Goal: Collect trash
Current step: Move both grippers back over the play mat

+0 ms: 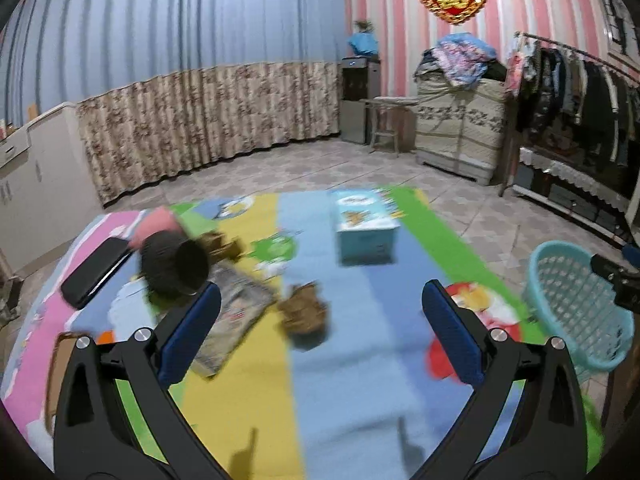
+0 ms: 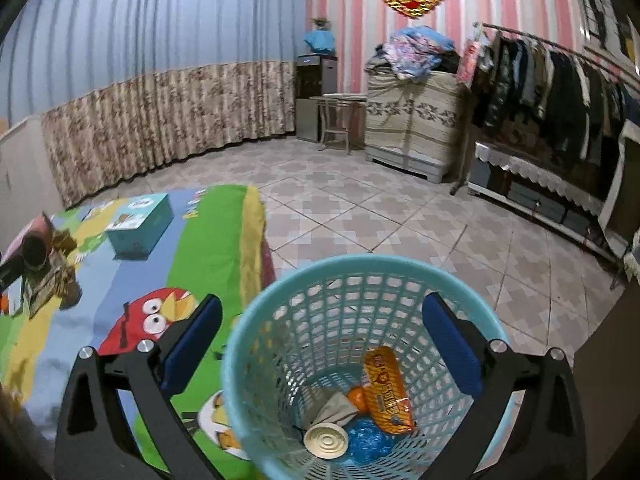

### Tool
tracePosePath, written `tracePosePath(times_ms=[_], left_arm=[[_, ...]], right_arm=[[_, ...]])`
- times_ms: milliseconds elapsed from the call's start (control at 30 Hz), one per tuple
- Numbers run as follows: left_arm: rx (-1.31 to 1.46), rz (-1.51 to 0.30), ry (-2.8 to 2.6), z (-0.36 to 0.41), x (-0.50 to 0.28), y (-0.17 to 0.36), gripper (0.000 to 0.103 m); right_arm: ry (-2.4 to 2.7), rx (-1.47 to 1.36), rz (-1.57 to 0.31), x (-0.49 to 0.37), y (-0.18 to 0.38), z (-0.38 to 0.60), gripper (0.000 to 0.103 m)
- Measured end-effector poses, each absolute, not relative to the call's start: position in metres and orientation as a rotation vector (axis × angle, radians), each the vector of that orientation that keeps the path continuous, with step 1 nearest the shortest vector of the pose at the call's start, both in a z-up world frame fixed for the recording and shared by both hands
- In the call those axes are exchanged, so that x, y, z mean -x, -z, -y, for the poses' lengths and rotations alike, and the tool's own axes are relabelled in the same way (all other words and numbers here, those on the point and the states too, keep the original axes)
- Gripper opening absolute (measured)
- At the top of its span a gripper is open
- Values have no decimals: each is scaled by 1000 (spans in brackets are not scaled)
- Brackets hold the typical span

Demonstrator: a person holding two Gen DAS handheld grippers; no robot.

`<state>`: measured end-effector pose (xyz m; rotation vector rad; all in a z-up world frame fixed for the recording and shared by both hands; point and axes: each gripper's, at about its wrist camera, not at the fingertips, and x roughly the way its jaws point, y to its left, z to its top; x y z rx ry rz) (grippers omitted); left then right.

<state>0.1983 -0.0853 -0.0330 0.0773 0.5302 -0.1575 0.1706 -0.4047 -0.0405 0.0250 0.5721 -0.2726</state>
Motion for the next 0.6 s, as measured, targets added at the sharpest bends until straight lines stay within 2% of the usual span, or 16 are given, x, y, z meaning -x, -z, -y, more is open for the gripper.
tracePosePath(times_ms=[333, 600], left_arm=[[-50, -630, 2, -20, -205, 57, 97], [-61, -683, -81, -76, -211, 65, 97]], right_arm=[[171, -38, -613, -188, 47, 344, 98], [149, -58, -675, -202, 57, 321, 98]])
